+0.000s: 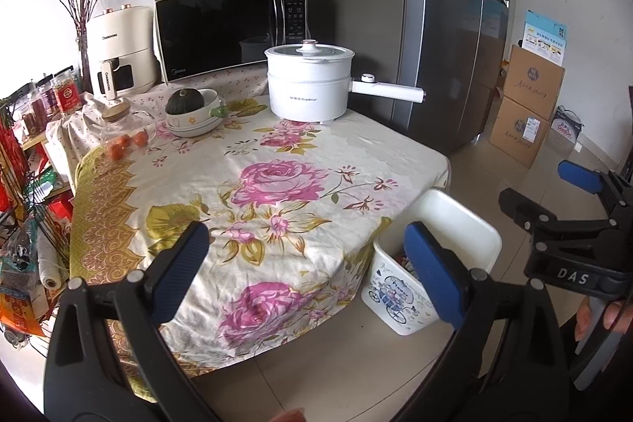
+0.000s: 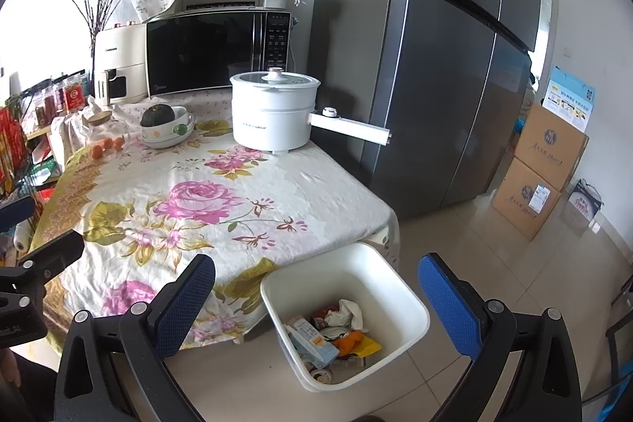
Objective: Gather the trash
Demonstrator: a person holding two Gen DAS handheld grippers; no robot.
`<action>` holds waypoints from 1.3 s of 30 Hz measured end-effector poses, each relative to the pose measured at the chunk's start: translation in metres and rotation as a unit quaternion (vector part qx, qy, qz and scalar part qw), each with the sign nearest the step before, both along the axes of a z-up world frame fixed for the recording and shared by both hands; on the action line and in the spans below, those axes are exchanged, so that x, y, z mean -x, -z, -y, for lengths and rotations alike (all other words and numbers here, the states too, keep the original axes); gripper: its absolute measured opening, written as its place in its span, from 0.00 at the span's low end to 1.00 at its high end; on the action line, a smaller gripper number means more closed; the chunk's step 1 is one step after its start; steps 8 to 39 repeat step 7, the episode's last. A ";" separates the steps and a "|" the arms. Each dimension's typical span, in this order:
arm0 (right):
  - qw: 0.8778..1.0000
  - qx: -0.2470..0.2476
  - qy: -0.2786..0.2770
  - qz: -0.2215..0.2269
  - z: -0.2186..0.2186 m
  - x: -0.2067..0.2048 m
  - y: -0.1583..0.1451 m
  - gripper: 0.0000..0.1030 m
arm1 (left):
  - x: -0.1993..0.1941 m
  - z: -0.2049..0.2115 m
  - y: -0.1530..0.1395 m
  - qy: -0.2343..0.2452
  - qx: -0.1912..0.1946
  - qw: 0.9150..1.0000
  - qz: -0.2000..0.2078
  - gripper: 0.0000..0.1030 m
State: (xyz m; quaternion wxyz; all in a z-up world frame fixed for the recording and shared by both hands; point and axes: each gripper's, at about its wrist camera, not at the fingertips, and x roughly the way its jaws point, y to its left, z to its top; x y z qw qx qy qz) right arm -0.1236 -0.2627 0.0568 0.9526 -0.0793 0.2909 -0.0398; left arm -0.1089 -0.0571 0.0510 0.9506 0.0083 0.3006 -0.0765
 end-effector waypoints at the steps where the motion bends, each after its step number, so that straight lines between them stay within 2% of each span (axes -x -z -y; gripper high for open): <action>1: 1.000 0.000 0.001 0.000 0.000 0.000 0.000 1.00 | 0.001 0.000 -0.001 0.002 0.002 1.000 0.001 0.96; 39: 1.000 0.002 0.007 -0.005 -0.003 0.000 0.002 1.00 | 0.004 0.000 -0.004 0.007 0.005 1.000 0.008 0.96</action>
